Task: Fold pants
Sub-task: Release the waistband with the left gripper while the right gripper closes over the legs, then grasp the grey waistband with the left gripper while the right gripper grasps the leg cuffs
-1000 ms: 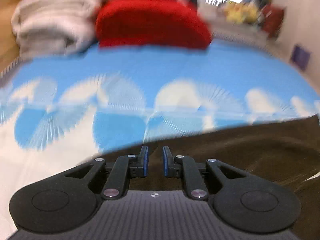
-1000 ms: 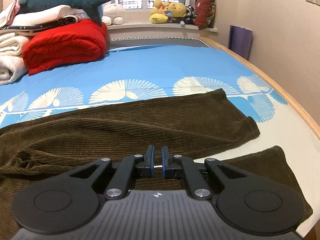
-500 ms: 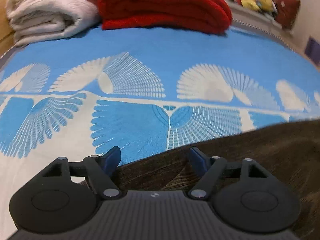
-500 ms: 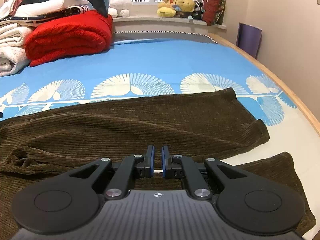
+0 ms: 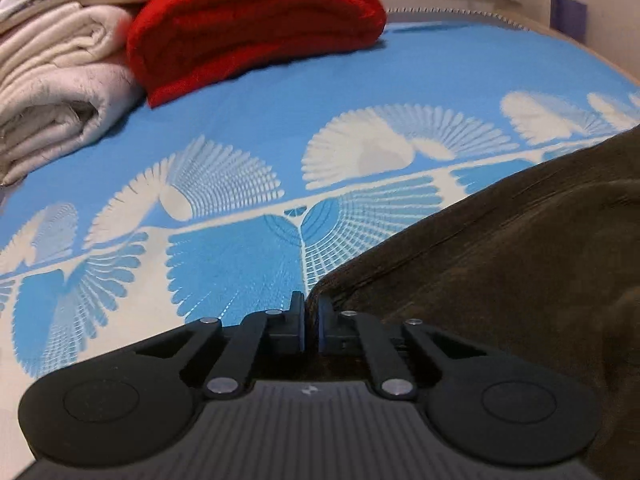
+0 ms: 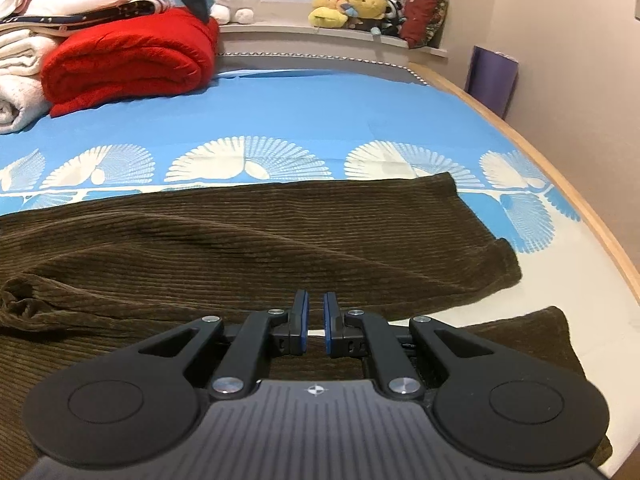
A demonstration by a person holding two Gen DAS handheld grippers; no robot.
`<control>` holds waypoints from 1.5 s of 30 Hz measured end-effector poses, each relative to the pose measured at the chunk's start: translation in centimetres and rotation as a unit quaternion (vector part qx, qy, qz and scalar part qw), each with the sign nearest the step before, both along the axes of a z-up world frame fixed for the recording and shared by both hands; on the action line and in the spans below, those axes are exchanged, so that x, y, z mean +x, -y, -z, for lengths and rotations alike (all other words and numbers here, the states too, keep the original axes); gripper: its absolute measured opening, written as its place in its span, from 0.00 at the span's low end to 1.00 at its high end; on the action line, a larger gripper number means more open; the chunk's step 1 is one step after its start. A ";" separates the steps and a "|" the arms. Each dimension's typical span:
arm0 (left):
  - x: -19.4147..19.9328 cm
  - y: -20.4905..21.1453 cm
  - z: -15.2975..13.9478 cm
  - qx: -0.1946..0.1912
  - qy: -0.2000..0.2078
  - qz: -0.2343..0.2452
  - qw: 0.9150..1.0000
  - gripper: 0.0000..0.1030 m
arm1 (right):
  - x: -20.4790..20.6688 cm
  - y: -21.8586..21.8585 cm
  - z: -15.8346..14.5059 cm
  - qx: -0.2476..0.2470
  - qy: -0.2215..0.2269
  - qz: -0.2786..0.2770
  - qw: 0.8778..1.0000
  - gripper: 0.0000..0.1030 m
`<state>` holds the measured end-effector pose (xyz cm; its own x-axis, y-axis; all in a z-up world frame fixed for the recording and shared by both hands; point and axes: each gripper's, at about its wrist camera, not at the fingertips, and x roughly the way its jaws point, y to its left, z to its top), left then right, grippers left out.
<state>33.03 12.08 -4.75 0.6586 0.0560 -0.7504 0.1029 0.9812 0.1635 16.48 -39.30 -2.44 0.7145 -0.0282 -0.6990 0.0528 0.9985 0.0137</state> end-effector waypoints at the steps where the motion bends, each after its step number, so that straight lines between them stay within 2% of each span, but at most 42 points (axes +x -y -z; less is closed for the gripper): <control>1: -0.9 0.3 -0.9 -0.004 0.001 0.000 1.000 0.04 | -0.1 0.2 0.0 0.003 -0.001 0.005 1.000 0.07; 2: -1.8 0.7 -1.8 -0.004 0.003 0.008 1.000 0.04 | -0.3 0.3 0.0 0.006 -0.002 0.009 1.000 0.07; 5: -5.9 3.1 -5.0 0.028 0.005 0.074 0.997 0.03 | -1.0 0.6 0.1 0.010 -0.003 0.016 1.000 0.07; 10: -15.9 5.4 -9.0 0.015 -0.015 0.136 0.990 0.03 | -2.3 0.6 0.1 0.012 -0.005 0.016 1.000 0.07; 13: -21.0 5.8 -8.3 -0.018 -0.053 0.140 0.989 0.03 | -3.2 0.4 0.1 0.012 -0.007 0.009 1.000 0.07; 15: -22.1 4.8 -6.3 -0.072 -0.107 0.117 0.985 0.04 | -3.7 0.3 0.1 0.012 -0.011 0.006 1.000 0.07; 17: -21.8 3.1 -4.6 -0.114 -0.157 0.054 0.979 0.10 | -4.0 0.2 0.2 0.014 -0.016 0.004 1.000 0.07; 18: -21.4 1.9 -4.3 -0.132 -0.165 0.015 0.977 0.13 | -4.1 0.2 0.3 0.015 -0.020 0.003 1.000 0.07; 19: -21.1 0.9 -4.4 -0.155 -0.162 -0.007 0.975 0.25 | -4.2 0.2 0.3 0.016 -0.023 0.004 1.000 0.08; 20: -20.8 -0.1 -4.3 -0.182 -0.163 -0.028 0.969 0.45 | -4.2 0.2 0.3 0.018 -0.024 0.004 1.000 0.08; 22: -20.1 -2.0 -3.5 -0.229 -0.178 -0.079 0.954 0.59 | -4.2 0.2 0.3 0.019 -0.025 0.005 0.999 0.08; 27: -18.4 -4.7 -0.9 -0.290 -0.222 -0.165 0.916 0.62 | -4.1 0.2 0.4 0.025 -0.025 0.013 0.999 0.08; 29: -17.7 -5.2 -0.1 -0.298 -0.229 -0.186 0.908 0.62 | -4.0 0.1 0.3 0.029 -0.021 0.012 0.999 0.08; 33: -16.9 -5.8 0.5 -0.287 -0.232 -0.223 0.902 0.67 | -3.7 0.4 -0.2 0.065 -0.005 0.008 0.998 0.08; 37: -16.0 -6.7 0.0 -0.295 -0.211 -0.248 0.898 0.69 | -2.7 1.4 -0.5 0.166 0.006 0.010 0.986 0.10; 40: -15.6 -6.6 -0.2 -0.289 -0.206 -0.262 0.897 0.67 | -1.1 1.7 0.1 0.230 -0.002 0.024 0.973 0.20; 42: -15.6 -6.4 -0.5 -0.268 -0.204 -0.267 0.903 0.56 | 0.2 1.3 0.6 0.266 -0.011 0.033 0.963 0.22; 43: -15.6 -6.4 -0.5 -0.249 -0.207 -0.269 0.907 0.41 | 0.9 0.9 0.8 0.281 -0.015 0.035 0.959 0.22; 45: -15.6 -6.4 -0.5 -0.234 -0.209 -0.272 0.910 0.32 | 2.3 -0.2 1.2 0.296 -0.019 0.034 0.954 0.22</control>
<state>17.47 18.49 -4.25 0.2816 -0.1014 -0.9542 -0.4605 0.8581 -0.2271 18.73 -39.12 -3.63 0.6992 0.3339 -0.6321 0.1297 0.8103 0.5715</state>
